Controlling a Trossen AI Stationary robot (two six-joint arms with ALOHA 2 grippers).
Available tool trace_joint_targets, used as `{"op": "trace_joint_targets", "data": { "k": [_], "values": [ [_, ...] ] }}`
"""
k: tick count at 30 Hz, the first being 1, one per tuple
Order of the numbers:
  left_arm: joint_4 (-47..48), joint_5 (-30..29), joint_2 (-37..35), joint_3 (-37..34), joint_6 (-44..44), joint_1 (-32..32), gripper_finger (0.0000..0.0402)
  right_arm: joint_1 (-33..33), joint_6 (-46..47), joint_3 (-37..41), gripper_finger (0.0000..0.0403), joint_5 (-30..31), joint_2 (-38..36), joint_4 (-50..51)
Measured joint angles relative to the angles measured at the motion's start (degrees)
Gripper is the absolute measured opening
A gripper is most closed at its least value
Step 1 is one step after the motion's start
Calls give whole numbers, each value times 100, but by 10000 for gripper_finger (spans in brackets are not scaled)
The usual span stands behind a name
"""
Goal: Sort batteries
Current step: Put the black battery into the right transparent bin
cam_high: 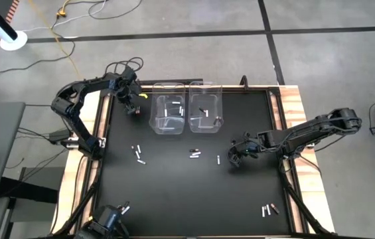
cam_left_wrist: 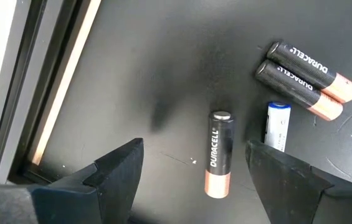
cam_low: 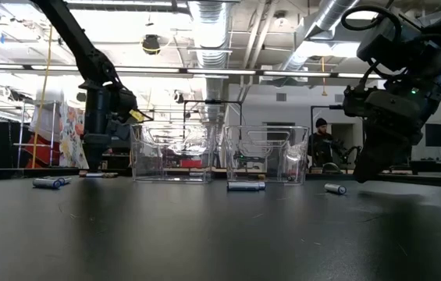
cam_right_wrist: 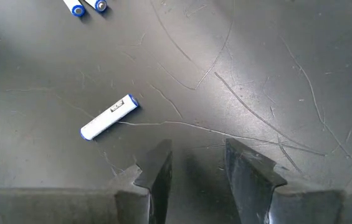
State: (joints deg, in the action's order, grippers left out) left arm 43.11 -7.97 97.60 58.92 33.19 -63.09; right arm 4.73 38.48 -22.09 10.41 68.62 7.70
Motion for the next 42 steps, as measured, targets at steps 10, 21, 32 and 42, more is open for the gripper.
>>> {"op": "trace_joint_targets", "data": {
  "k": [10, 21, 32, 42],
  "values": [
    [124, 0, 365, 35, -98, 0, 279, 0, 3, 0, 163, 0, 0, 0],
    [298, -63, 697, 129, -344, 0, 279, 2, 50, 0, 163, 0, 0, -2],
    [413, -38, 730, 221, -410, 7, 177, 2, 2, 0, 163, 0, 0, -2],
    [386, -124, 734, 221, -411, 4, 62, 2, 2, 0, 163, 2, -2, -2]
  ]
}}
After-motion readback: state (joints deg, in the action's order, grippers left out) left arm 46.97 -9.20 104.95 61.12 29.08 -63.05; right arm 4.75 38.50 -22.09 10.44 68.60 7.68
